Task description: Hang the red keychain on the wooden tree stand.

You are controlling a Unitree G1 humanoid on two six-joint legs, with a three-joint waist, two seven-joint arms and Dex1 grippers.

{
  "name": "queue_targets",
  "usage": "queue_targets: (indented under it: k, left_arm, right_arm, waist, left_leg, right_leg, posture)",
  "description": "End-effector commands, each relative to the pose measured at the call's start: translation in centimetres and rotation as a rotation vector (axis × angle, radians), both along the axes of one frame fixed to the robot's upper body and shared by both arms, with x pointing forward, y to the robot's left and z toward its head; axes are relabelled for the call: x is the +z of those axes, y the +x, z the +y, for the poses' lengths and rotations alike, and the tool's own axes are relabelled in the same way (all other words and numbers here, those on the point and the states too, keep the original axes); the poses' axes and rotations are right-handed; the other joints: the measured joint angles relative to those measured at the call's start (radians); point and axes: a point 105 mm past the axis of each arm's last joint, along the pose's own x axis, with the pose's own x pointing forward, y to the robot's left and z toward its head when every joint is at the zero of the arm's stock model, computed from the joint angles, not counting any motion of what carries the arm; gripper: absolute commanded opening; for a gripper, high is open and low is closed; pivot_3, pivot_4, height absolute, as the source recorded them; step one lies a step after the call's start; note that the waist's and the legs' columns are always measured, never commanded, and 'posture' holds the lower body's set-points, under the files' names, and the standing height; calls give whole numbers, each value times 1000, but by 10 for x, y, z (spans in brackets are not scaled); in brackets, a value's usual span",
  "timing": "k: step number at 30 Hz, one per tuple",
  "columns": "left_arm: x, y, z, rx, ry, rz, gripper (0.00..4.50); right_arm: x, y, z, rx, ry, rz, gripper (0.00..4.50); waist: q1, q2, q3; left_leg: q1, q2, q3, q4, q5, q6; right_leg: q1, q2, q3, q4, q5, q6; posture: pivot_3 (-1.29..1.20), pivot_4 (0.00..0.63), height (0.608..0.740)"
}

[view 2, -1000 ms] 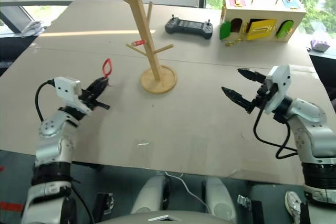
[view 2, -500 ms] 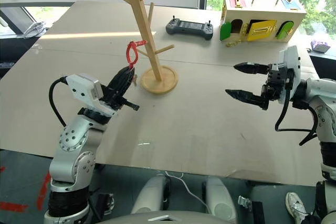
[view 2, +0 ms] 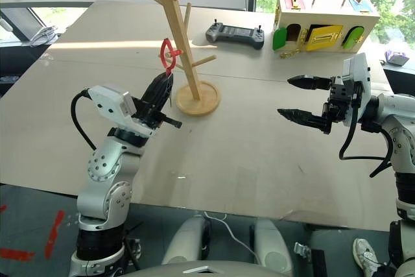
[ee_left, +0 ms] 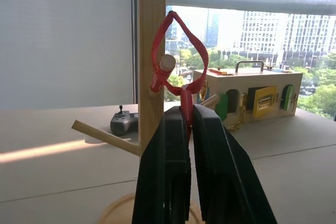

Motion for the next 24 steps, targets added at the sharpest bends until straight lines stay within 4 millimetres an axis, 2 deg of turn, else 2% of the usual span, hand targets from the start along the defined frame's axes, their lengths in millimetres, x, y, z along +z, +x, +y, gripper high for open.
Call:
queue_targets:
  k: [1,5,10,13,17,20,21,24]
  left_arm:
    - [7,6,-2,20,0,-25,74]
    - [3,17,-4,37,-7,3,74]
    - [4,19,-7,31,-30,-2,74]
    - [3,18,-5,41,-38,0,942]
    - [5,15,-7,28,-42,-9,2660]
    - [6,10,-7,24,-51,-17,4144]
    - [6,9,-7,23,-51,-18,4455]
    - [-5,10,4,92,-42,18,4455]
  right_arm:
    - [10,-5,2,13,-5,-51,4500]
    - [9,-7,1,6,-6,-51,4500]
    - [8,-9,0,-5,-10,-50,4500]
    - [6,-10,-2,-15,-11,-47,4500]
    - [4,-10,-2,-20,-9,-44,4500]
    - [2,-9,-3,-29,-1,-42,4500]
    - [2,-9,-3,-34,2,-43,4500]
    - [-1,-1,-7,-101,42,-48,4500]
  waist:
    - [0,0,0]
    - [0,0,0]
    - [0,0,0]
    - [0,0,0]
    - [0,0,0]
    - [0,0,0]
    - [-1,0,0]
    - [-1,0,0]
  left_leg:
    - [0,0,0,0,0,0]
    - [0,0,0,0,0,0]
    - [0,0,0,0,0,0]
    - [0,0,0,0,0,0]
    - [0,0,0,0,0,0]
    - [0,0,0,0,0,0]
    - [0,0,0,0,0,0]
    - [0,0,0,0,0,0]
  right_leg:
    - [0,0,0,0,0,0]
    - [0,0,0,0,0,0]
    - [0,0,0,0,0,0]
    - [0,0,0,0,0,0]
    - [0,0,0,0,0,0]
    - [0,0,0,0,0,0]
    - [0,0,0,0,0,0]
    - [0,0,0,0,0,0]
  posture:
    - [0,150,740]
    - [0,150,740]
    - [0,150,740]
    - [0,150,740]
    - [0,150,740]
    - [0,150,740]
    - [0,150,740]
    - [0,150,740]
